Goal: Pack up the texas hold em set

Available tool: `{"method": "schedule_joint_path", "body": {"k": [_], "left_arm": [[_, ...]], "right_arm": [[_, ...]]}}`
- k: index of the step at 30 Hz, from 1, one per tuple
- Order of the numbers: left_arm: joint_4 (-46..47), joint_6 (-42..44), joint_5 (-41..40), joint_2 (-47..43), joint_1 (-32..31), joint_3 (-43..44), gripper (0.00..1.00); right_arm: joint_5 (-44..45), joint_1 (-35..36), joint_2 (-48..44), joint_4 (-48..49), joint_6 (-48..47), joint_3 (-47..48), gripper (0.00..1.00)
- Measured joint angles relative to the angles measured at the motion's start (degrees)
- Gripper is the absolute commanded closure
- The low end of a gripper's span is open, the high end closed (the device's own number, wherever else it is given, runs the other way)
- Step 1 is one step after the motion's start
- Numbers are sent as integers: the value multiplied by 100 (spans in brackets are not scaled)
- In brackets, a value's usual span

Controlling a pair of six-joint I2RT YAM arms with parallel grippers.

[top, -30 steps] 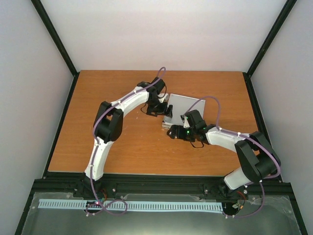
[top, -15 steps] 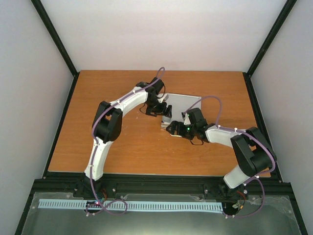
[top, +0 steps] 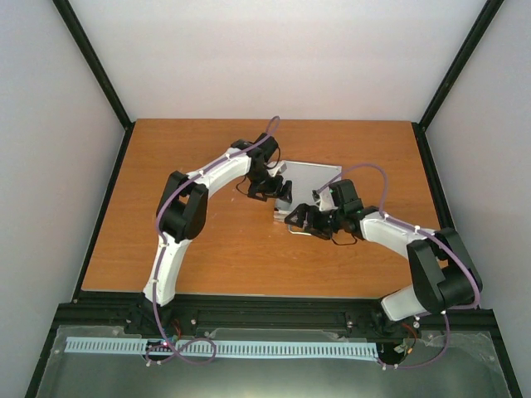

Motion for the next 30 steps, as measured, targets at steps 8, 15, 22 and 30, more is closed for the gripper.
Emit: {"method": "schedule_joint_path", "body": {"k": [8,15,22,30], "left_arm": [[55,-2,42,-13,2,-44,0],[70,0,63,-13,2,-52,0],[87,0,94,-13,2,-81,0],[98,9,120,-13,2,-87,0]], "right_arm": [[-245,-81,-79,-197,-68,118,0],[-114,-90,-162,-323,-114,118,0],[487,-94,-149,-841,-358,195,0],[634,-96,295,-909,-592,323,0]]}}
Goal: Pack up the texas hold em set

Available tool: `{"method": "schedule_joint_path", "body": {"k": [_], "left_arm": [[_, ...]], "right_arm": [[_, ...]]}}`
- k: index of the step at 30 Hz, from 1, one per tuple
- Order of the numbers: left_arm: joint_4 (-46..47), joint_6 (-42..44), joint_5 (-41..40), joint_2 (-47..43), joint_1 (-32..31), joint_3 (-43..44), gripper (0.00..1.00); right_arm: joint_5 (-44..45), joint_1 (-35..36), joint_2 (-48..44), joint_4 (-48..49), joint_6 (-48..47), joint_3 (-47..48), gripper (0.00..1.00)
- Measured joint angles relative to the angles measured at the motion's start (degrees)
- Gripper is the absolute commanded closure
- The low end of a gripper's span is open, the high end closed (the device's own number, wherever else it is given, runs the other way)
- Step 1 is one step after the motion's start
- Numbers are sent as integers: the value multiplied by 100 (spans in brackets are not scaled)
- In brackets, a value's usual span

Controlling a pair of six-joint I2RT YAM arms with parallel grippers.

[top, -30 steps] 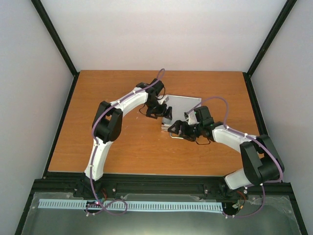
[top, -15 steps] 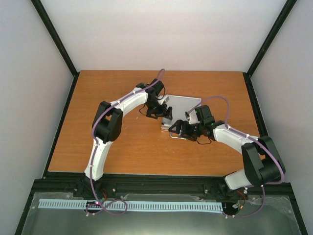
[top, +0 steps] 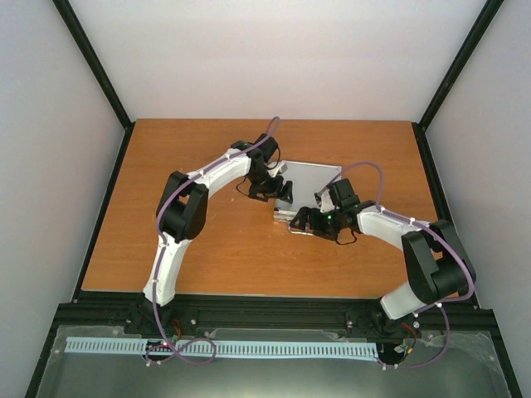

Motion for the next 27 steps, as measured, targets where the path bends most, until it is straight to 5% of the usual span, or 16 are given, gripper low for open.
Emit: {"method": "schedule_joint_path", "body": {"k": [27], "left_arm": [[-85,98,17,103,4,168,0]], "right_arm": [[-389,-90,627,28,-387,514,0]]}}
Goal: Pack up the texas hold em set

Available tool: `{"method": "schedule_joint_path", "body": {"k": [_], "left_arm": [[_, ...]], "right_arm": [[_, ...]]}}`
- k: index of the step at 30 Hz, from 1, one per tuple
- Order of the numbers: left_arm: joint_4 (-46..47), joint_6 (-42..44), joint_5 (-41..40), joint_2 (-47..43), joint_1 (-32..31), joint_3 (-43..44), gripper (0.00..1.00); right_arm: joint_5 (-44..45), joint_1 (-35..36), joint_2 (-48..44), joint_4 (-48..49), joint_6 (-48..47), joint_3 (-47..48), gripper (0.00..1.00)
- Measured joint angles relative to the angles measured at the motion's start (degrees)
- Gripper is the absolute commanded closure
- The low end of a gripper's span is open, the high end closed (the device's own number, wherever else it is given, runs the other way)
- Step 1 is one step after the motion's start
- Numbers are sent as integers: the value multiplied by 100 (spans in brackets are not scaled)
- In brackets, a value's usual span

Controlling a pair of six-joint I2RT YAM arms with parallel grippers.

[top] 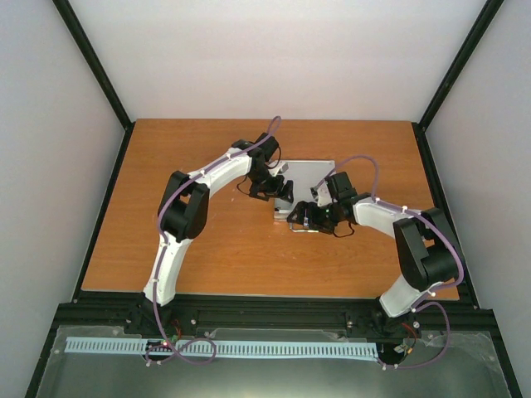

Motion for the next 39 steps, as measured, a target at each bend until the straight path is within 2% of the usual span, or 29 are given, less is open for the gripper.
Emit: {"method": "schedule_joint_path", "body": {"k": [15,29,39], "left_arm": [[11,0,39,-4,0,-37,0],[92,-2,105,-15,0,-94,0],[87,-2,103,-13,0,-83,0]], "right_arm": [[-776,-304,-52,896,673,-422,0],[-1622,-599,-186,654,782,-323,0],[-1611,-651,-216,431,564,-205,2]]}}
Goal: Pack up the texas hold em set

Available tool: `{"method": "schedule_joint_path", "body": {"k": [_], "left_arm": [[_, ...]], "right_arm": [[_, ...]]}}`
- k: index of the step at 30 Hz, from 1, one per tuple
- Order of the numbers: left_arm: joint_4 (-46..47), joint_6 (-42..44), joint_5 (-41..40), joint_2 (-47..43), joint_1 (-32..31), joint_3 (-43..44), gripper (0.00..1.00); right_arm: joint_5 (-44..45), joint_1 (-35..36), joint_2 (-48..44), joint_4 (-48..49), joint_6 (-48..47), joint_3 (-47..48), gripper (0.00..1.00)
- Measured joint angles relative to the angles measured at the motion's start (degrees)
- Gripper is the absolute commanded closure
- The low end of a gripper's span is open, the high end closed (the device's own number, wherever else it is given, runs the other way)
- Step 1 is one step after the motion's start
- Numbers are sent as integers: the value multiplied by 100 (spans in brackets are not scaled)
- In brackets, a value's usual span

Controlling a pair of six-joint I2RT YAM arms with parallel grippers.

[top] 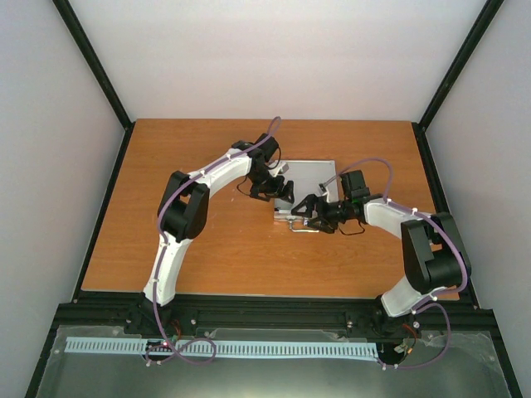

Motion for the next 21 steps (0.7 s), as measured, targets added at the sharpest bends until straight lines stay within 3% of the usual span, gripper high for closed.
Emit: {"method": "schedule_joint_path", "body": {"k": [1,4,5,8,9,21], "left_arm": [[0,-2,0,0,0,0,0],[0,0,0,0,0,0,0],[0,0,0,0,0,0,0],[0,0,2,0,0,0,0],[0,0,0,0,0,2,0],[2,4,2,2,0,-2,0]], "right_arm": [[33,0,-11,-92,-70,2,5],[116,0,-26,-299,-278,2,26],[127,0,-26,-341,-330,2,38],[149,0,-26,-407,-450,-4,92],[170,0,-26,-409,-490,-4,97],[1495,269,-496,-658,-944,-116,97]]}}
